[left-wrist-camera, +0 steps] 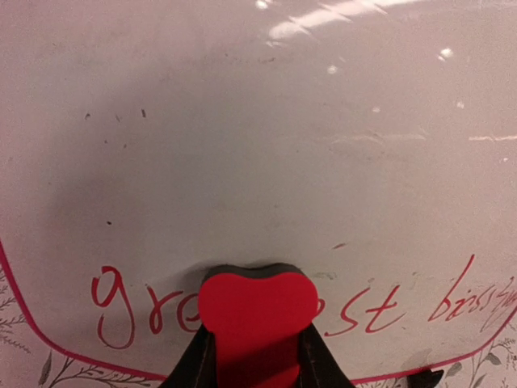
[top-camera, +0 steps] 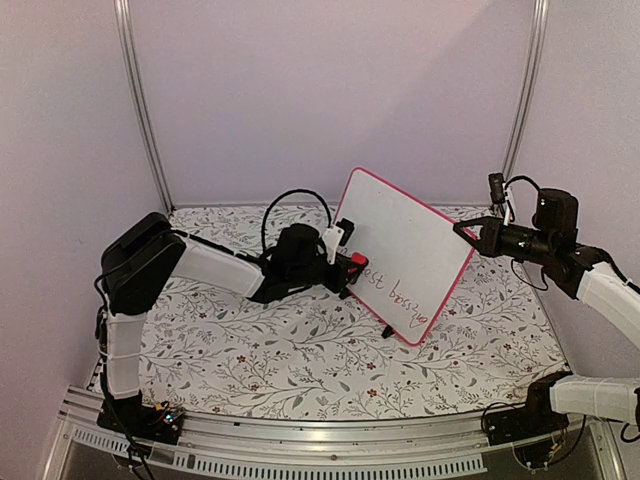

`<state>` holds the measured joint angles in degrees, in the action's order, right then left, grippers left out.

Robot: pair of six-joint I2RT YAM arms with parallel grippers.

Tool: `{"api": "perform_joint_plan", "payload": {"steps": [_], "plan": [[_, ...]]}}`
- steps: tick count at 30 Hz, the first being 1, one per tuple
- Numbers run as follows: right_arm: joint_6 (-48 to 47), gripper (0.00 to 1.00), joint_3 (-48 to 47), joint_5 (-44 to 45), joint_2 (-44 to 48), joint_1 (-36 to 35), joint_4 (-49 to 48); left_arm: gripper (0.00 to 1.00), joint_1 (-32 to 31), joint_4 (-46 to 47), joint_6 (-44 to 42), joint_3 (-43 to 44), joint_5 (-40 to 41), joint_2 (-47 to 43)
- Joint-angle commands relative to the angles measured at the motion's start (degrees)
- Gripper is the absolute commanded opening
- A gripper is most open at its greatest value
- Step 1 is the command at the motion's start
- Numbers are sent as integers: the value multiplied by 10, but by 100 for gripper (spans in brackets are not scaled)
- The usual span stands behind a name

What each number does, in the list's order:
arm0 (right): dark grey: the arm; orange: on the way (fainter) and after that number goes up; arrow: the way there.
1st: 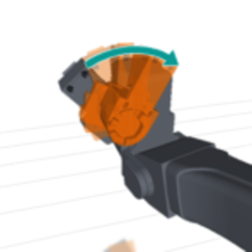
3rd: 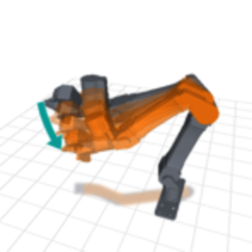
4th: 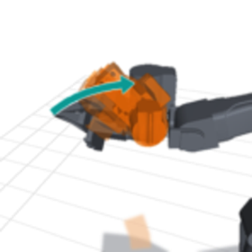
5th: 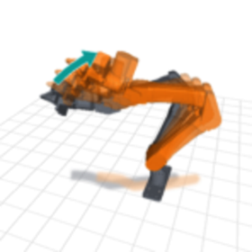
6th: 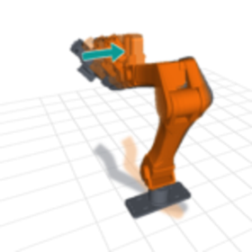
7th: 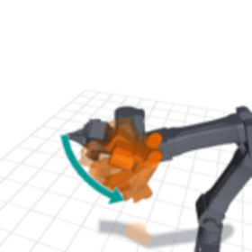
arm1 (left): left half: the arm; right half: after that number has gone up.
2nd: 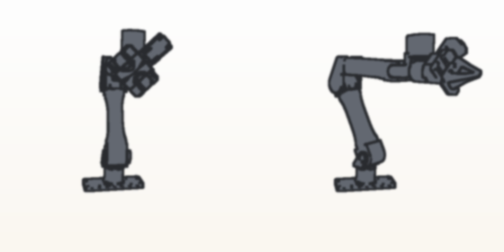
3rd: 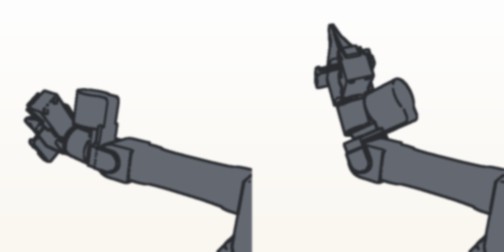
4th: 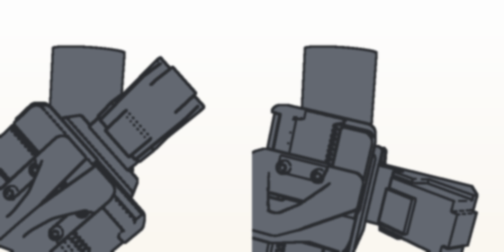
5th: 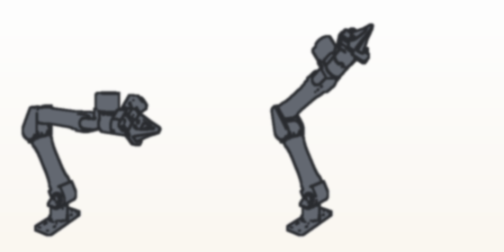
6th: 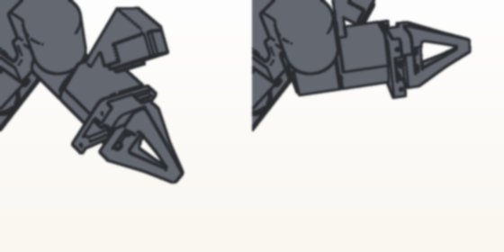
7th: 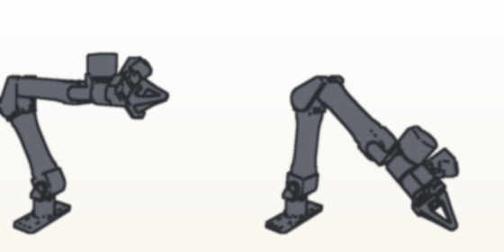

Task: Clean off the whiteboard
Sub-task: Erase the center of the whiteboard.

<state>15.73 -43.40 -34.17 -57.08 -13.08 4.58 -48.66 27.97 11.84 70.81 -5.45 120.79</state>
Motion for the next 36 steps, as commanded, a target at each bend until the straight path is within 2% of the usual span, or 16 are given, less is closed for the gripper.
{"api": "perform_joint_plan", "payload": {"steps": [1,20,29,36], "plan": [[-17,0,15,-63,-9,-15,46,0,-22,-10,-28,10,6,9],[-17,0,18,-62,-4,-14,45,0,-37,33,-45,-16,-40,-23],[-16,0,20,-63,-3,-14,45,0,-36,11,-55,52,109,-4],[-15,0,19,-62,-3,-14,45,0,-35,38,-69,52,129,-24]]}}
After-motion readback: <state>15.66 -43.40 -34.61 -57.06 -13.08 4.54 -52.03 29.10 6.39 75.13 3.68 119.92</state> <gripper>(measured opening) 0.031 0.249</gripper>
